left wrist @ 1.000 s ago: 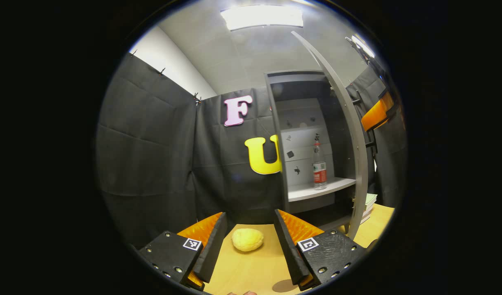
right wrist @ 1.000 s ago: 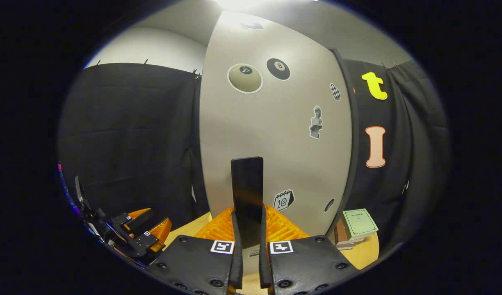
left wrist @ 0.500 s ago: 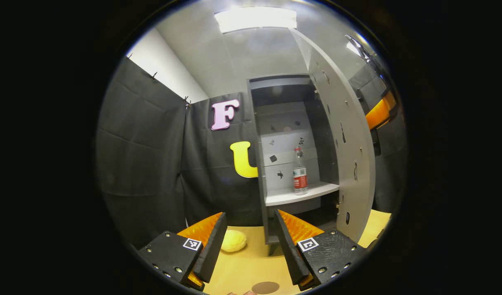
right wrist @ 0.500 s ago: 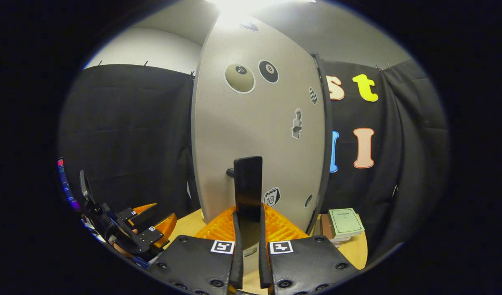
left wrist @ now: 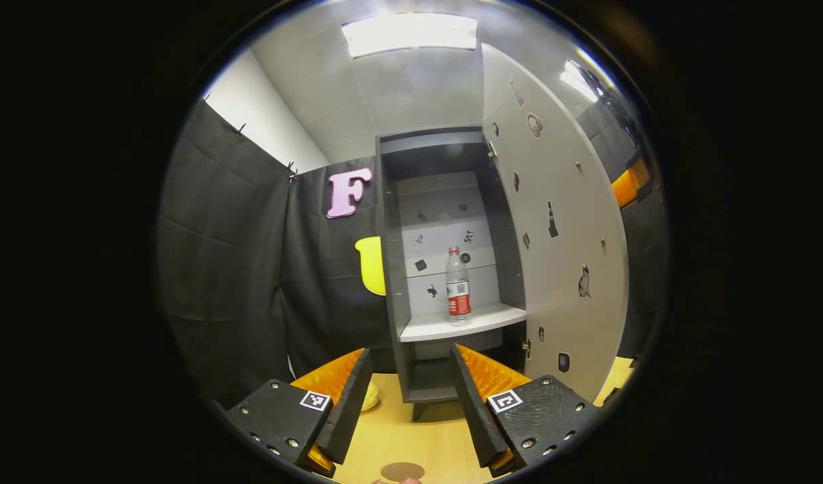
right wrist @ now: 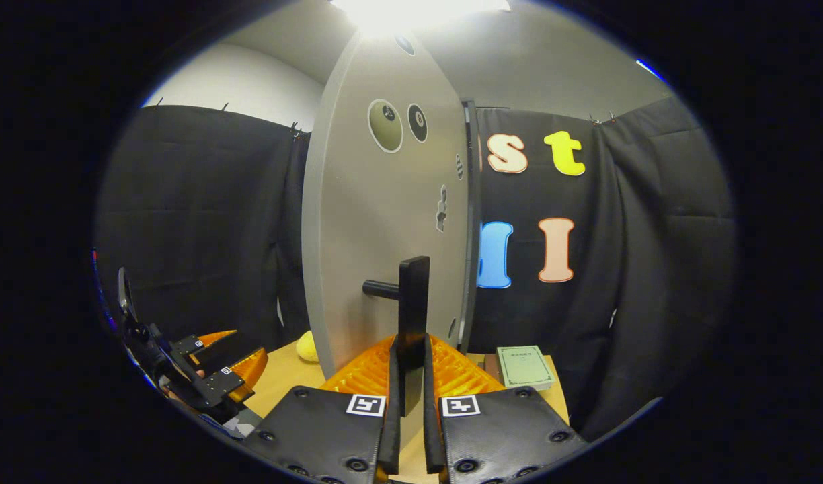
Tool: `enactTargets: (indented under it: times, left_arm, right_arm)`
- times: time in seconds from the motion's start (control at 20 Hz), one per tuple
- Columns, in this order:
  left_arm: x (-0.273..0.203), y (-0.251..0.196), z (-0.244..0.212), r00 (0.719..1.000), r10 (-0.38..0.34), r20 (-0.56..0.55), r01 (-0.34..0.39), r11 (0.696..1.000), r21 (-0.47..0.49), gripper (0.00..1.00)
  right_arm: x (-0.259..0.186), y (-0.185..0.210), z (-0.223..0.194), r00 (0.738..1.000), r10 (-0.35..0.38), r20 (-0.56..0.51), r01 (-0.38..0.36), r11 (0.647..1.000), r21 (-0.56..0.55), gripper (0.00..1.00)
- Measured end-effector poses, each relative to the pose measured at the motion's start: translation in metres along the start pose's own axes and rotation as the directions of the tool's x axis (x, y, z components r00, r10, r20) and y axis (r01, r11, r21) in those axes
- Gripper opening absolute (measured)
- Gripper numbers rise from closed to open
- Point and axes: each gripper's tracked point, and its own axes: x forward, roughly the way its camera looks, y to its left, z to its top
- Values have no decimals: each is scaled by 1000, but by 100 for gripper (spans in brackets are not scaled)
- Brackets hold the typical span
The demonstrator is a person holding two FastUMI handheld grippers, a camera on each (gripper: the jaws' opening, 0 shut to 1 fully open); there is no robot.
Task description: Open the cabinet door with the right hand, grasp the bottle in the cabinet with the left hand and place it on the coaster, then close the cabinet door with the right hand.
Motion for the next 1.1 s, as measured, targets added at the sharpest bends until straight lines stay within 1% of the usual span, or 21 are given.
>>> enactTargets:
  times: [0.05, 0.1, 0.15, 0.2, 0.25, 0.3, 0.35, 0.4, 0.45, 0.5, 0.6, 0.7, 0.75, 0.8, 0.9, 1.0, 1.1]
  left_arm:
    - [-2, -6, 3, 1000, -4, 3, 4, 1000, 2, 67]
    - [-3, -12, 5, 1000, -7, 6, 7, 1000, 4, 67]
    - [-4, -17, 8, 1000, -10, 8, 10, 1000, 5, 67]
    - [-5, -22, 11, 1000, -13, 11, 13, 1000, 4, 67]
    - [-5, -27, 15, 1000, -17, 14, 17, 1000, 2, 67]
    - [-2, -31, 20, 1000, -22, 18, 22, 1000, 0, 67]
    - [0, -34, 25, 999, -28, 20, 28, 1000, -5, 67]
    - [4, -38, 31, 999, -37, 23, 37, 999, -11, 67]
    - [9, -42, 38, 998, -48, 27, 48, 999, -20, 67]
    - [14, -45, 46, 997, -68, 32, 69, 997, -33, 67]
    - [25, -55, 59, 993, -109, 35, 111, 992, -54, 67]
    - [34, -60, 71, 990, -132, 41, 135, 989, -66, 67]
    - [43, -63, 76, 989, -144, 42, 146, 987, -72, 67]
    - [53, -65, 80, 987, -152, 43, 155, 985, -78, 67]
    - [74, -68, 89, 985, -163, 47, 167, 983, -80, 67]
    - [94, -69, 97, 984, -172, 52, 175, 982, -74, 67]
    - [114, -74, 101, 980, -193, 50, 196, 978, -77, 67]
  right_arm:
    - [1, -6, 0, 1000, -18, 3, 18, 1000, -2, 14]
    - [2, -11, 0, 999, -37, 8, 37, 999, 1, 17]
    - [4, -17, 0, 999, -51, 13, 51, 999, 9, 16]
    - [4, -14, -1, 999, -46, 20, 46, 998, 31, 17]
    - [3, -11, -3, 1000, -22, 19, 21, 998, 65, 15]
    - [2, -8, -5, 1000, 19, 21, -21, 994, 107, 14]
    - [-2, -6, -4, 999, 45, 28, -49, 989, 139, 16]
    - [-12, -9, -7, 998, 60, 31, -64, 985, 157, 15]
    - [-23, -17, -10, 998, 46, 37, -51, 987, 154, 16]
    - [-32, -21, -9, 998, 52, 42, -58, 986, 158, 18]
    - [-50, -44, -4, 997, -8, 76, -4, 988, 155, 19]
    - [-65, -70, -5, 992, -84, 93, 69, 986, 153, 19]
    - [-69, -80, -5, 989, -110, 103, 93, 983, 159, 23]
    - [-73, -86, -4, 985, -131, 111, 112, 980, 164, 27]
    - [-77, -97, -7, 976, -177, 123, 156, 975, 161, 65]
    - [-82, -113, -12, 961, -247, 123, 231, 964, 135, 96]
    - [-84, -124, -17, 948, -295, 119, 283, 953, 113, 98]
